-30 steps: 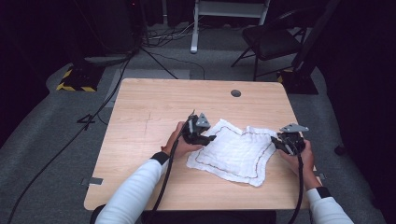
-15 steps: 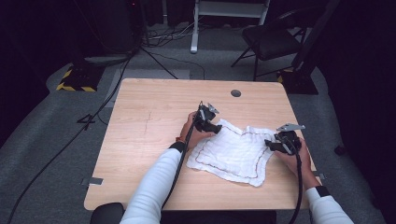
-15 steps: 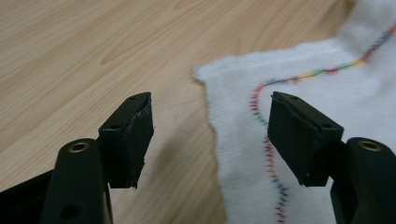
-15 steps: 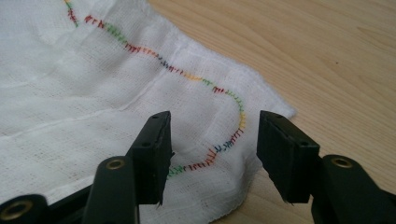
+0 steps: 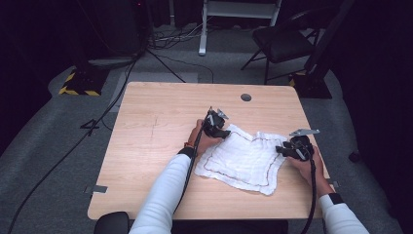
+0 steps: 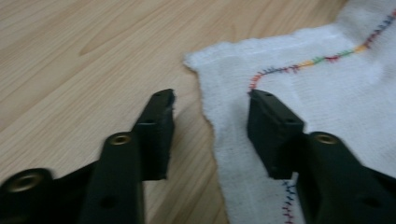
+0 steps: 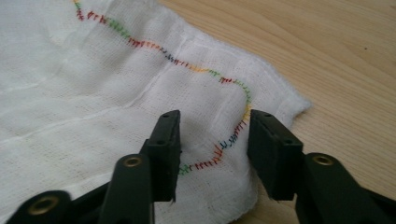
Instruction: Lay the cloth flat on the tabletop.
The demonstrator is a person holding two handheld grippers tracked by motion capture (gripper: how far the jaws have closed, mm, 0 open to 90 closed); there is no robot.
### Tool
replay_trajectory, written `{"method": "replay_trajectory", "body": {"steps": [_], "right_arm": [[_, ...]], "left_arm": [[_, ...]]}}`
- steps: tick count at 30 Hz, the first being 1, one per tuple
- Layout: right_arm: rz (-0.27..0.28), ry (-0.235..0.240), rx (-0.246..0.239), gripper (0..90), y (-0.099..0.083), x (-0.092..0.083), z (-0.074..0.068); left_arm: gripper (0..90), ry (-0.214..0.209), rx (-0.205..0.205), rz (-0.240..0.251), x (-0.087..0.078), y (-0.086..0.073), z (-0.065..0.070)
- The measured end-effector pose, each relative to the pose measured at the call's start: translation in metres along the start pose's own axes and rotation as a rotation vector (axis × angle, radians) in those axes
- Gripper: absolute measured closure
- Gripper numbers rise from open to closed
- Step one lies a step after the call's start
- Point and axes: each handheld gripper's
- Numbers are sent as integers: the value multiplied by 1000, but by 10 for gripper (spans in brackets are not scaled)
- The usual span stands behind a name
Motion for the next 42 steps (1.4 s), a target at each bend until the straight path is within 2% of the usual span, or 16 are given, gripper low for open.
{"method": "replay_trajectory", "body": {"steps": [1,2,4,7,10,12,13,16,20,27,31,34,36,37,39,42], "right_arm": [[2,-1,0,624,0,0,-1],[-1,2,-14,706,1,1,-2],[2,7,-15,742,1,2,-3],[-1,7,-41,824,3,4,-5],[-1,-10,-58,836,4,5,-7],[2,-36,-70,839,5,6,-8],[9,-69,-87,841,8,7,-10],[6,-95,-117,840,12,10,-13],[35,-108,-140,840,33,18,-20],[29,-121,-198,842,61,40,-26],[51,-123,-183,823,76,48,-26],[68,-139,-163,729,81,54,-26],[66,-116,-143,680,83,56,-27],[63,-114,-147,656,83,55,-28],[55,-103,-150,621,81,51,-29],[52,-25,-140,580,67,39,-25]], "left_arm": [[635,-16,1,1,0,0,0],[752,-29,5,2,0,0,0],[788,-48,-3,5,0,-1,0],[860,-43,6,3,-1,-1,-1],[866,4,31,1,-4,-1,-1],[868,31,27,11,-8,-2,-5],[869,42,20,20,-11,-2,-9],[870,60,3,49,-23,-3,-20],[871,86,-23,69,-36,-7,-33],[871,136,-60,79,-49,-16,-52],[871,165,-73,76,-52,-20,-59],[870,188,-102,78,-55,-23,-65],[864,182,-106,88,-57,-25,-66],[859,182,-81,90,-58,-27,-66],[821,192,-68,92,-60,-29,-64],[732,172,-68,104,-67,-34,-63]]}}
Point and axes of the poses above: each handheld gripper's, and its own axes: x roughly forward along the jaws, y roughly out of its top, z roughly to its right, and after that the axes turned 14 degrees about y, right-handed
